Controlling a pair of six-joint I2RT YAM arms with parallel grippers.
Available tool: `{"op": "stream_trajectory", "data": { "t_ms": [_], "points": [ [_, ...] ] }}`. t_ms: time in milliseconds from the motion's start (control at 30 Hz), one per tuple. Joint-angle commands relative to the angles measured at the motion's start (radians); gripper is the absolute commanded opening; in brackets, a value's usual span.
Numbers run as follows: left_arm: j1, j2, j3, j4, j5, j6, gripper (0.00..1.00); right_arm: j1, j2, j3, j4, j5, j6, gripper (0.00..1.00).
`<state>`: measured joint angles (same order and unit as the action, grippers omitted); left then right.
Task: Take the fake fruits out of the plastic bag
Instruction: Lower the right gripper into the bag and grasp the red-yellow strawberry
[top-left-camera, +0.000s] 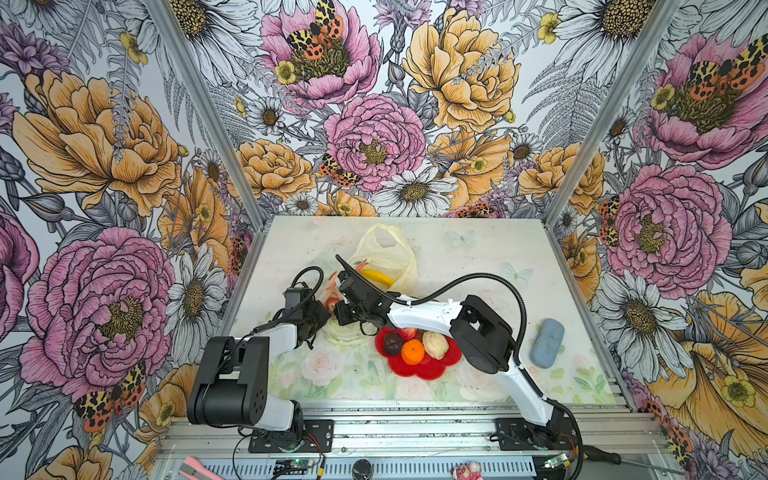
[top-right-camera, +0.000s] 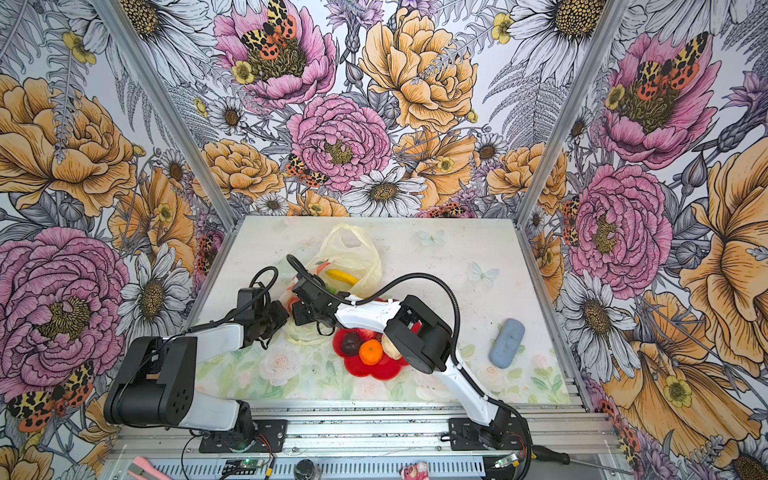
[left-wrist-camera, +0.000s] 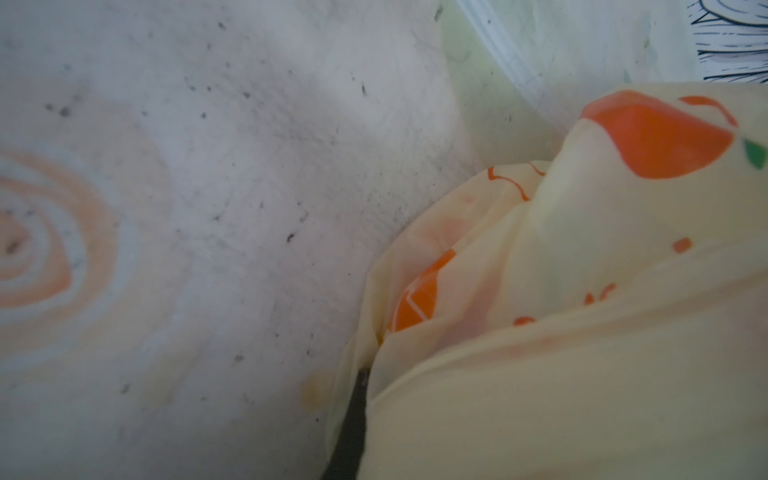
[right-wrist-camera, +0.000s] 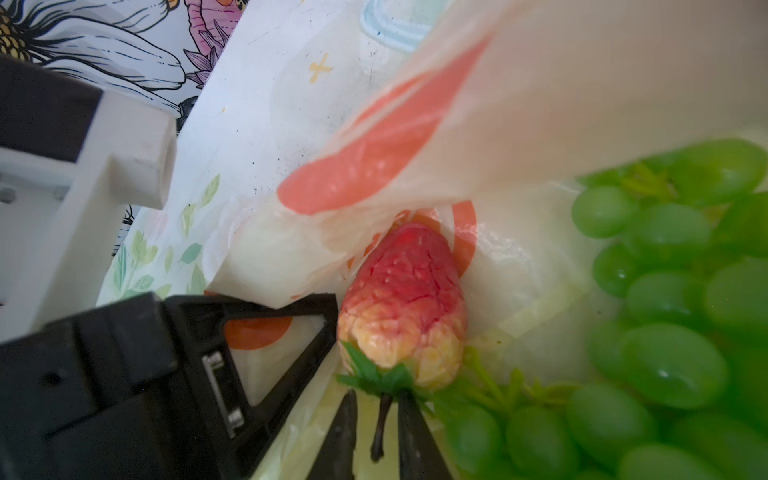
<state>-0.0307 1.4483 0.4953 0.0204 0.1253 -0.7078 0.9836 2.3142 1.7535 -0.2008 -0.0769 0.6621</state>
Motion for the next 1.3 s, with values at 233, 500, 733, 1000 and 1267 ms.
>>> {"op": "stream_trajectory", "data": {
  "t_ms": [233, 500, 733, 1000, 1267],
  "points": [
    [-0.014, -0.017, -0.020, -0.008, 0.003, 0.004, 0.00, -0.007, -0.003, 0.027, -0.013, 0.003, -0.027, 0.07],
    [-0.014, -0.024, -0.019, -0.018, -0.007, 0.011, 0.00, -0.008, -0.045, 0.007, -0.012, 0.021, -0.050, 0.03],
    [0.004, -0.054, 0.004, -0.060, -0.039, 0.050, 0.00, -0.007, -0.135, -0.053, -0.010, 0.049, -0.069, 0.00],
    [0.009, -0.090, 0.034, -0.088, -0.097, 0.091, 0.00, -0.007, -0.252, -0.161, -0.010, 0.048, -0.082, 0.00],
    [0.010, -0.077, 0.058, -0.065, -0.123, 0.116, 0.00, -0.010, -0.391, -0.293, -0.022, 0.032, -0.083, 0.00]
  ]
}}
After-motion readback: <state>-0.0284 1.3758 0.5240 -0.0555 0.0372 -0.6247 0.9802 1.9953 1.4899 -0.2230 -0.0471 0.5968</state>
